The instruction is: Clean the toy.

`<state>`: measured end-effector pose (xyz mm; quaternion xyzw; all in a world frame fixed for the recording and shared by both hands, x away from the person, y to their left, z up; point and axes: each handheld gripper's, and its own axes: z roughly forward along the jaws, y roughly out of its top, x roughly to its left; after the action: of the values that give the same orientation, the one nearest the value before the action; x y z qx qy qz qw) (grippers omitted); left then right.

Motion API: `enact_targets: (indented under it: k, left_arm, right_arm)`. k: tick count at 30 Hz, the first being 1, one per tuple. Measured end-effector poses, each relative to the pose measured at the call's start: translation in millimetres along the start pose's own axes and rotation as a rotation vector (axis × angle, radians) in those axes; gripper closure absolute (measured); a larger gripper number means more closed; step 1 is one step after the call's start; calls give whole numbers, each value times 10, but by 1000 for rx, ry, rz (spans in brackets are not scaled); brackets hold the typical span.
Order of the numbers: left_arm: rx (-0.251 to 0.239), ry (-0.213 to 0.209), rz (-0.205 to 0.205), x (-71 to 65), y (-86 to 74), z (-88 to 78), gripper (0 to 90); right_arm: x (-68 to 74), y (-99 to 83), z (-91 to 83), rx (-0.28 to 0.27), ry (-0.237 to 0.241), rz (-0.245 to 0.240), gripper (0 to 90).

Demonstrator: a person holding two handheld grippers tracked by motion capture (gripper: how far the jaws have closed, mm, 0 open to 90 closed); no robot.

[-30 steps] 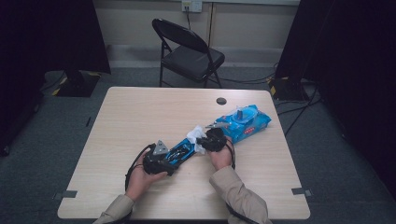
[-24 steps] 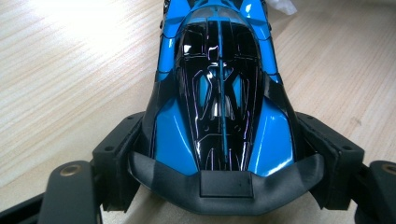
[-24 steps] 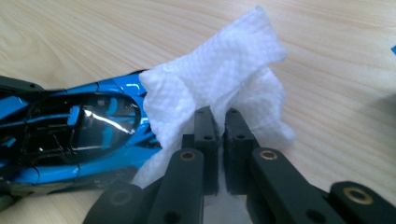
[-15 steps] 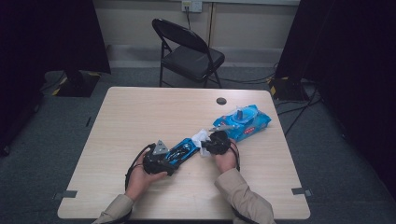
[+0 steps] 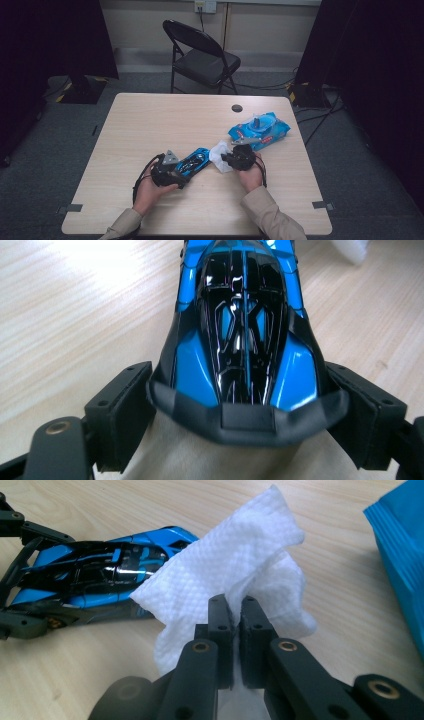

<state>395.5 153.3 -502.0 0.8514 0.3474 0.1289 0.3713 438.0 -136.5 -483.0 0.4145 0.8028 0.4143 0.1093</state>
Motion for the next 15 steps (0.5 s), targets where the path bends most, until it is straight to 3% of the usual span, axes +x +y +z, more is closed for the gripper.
enact_targets:
  k: [7,15]
  left_arm:
    - [-15,-10,-5,8,54,-111,202]
    - [-54,-1,6,40,284,-290,215]
  right_arm:
    - [-45,-113,-120,-11,14,17,863]
    - [-18,-228,-242,-21,39,51,861]
